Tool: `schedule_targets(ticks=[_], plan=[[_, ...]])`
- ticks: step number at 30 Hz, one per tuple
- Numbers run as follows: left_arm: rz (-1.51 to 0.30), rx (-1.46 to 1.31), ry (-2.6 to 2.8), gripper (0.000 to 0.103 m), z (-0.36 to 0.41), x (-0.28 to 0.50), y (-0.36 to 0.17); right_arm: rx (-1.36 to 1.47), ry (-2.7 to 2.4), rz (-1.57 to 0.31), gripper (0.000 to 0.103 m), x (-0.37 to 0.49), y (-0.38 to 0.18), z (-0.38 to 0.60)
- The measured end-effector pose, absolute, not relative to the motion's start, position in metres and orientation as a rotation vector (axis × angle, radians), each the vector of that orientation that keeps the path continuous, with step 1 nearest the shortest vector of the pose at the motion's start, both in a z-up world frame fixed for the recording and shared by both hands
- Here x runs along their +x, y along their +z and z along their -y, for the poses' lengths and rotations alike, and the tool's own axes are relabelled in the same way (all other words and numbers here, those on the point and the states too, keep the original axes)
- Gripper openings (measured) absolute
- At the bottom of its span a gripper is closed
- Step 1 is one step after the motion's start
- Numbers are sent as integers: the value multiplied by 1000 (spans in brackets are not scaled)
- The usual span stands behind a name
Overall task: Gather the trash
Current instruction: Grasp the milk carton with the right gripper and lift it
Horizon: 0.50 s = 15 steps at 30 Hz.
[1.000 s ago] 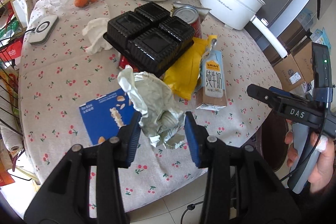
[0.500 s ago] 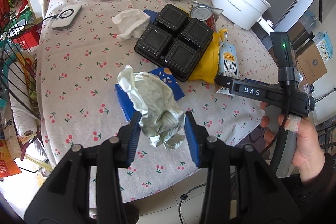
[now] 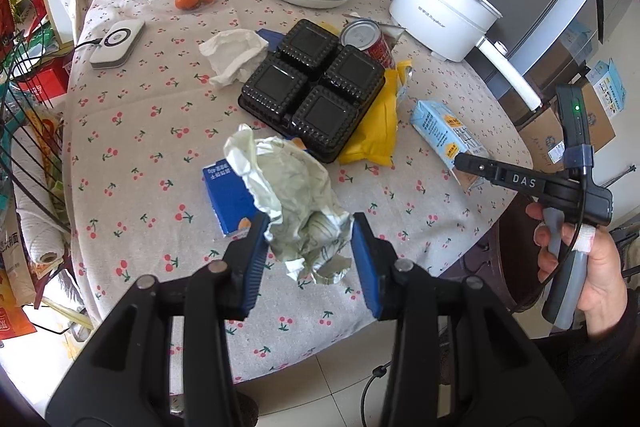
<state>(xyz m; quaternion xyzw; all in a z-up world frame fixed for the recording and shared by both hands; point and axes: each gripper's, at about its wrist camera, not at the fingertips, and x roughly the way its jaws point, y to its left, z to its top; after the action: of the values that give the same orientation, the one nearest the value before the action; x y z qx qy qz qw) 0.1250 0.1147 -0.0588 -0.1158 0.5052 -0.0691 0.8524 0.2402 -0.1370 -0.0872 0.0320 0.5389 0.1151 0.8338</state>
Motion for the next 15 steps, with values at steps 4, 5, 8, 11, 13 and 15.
schedule_targets(ticks=[4,5,8,11,13,15], plan=[[-1049,-223,-172,43,-101,123,-53,91,230,-1107,54,226,-70,167],[-1046,-217,-179,43,-97,122,-52,98,228,-1100,54,222,-67,174],[-1037,-200,-202,43,-83,122,-49,111,221,-1080,53,209,-57,195],[-1034,-192,-229,43,-67,125,-47,113,210,-1061,52,199,-51,213],[-1036,-189,-249,43,-55,127,-47,123,202,-1052,52,192,-48,228],[-1040,-182,-272,43,-40,129,-47,137,195,-1045,52,185,-45,242]])
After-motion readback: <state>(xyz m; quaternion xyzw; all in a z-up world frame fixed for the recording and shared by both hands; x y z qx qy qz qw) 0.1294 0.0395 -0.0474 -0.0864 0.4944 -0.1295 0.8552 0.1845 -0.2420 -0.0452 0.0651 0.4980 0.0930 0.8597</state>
